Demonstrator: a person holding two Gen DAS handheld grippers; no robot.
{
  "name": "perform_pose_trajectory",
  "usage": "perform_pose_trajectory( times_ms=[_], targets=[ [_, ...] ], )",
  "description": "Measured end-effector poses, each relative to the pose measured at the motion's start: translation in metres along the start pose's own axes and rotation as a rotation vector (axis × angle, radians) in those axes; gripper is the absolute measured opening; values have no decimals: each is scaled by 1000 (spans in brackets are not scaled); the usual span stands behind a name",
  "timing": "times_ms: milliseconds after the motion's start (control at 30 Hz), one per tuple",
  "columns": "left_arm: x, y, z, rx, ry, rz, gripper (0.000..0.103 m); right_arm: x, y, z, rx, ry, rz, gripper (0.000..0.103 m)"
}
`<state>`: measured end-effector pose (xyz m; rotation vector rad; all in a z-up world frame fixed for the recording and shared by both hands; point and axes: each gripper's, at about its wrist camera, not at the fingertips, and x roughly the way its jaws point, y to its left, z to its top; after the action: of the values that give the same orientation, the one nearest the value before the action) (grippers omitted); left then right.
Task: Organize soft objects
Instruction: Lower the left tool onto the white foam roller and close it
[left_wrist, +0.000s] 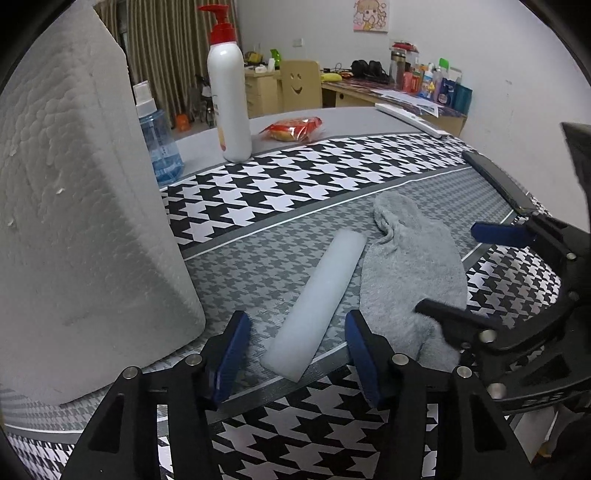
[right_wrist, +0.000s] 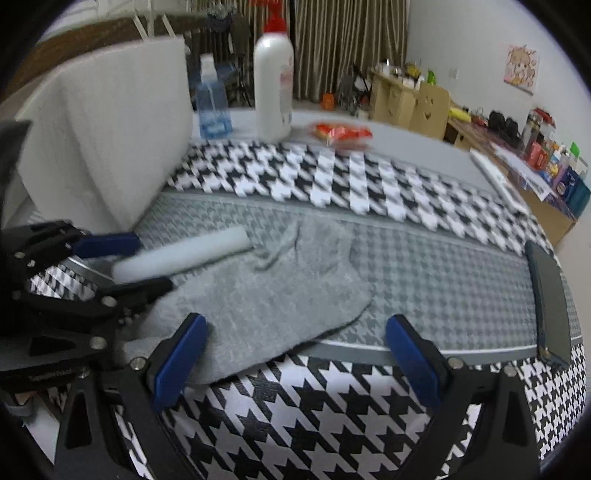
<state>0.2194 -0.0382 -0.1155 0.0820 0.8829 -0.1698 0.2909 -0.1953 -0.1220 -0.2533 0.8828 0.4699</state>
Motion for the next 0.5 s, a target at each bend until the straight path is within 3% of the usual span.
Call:
perform_pose_trajectory(
  times_ms=[200, 367, 500],
  targets=[
    [-1, 2, 0, -10, 0, -8, 55, -2, 2, -1, -5, -4, -4, 97],
    [0, 2, 0, -11, -1, -6, 54, -8, 7, -2, -46, -31, -5, 80],
    [-2, 4, 0, -17, -7, 1, 39, -8, 5, -1, -42, -32, -4, 76]
  ],
)
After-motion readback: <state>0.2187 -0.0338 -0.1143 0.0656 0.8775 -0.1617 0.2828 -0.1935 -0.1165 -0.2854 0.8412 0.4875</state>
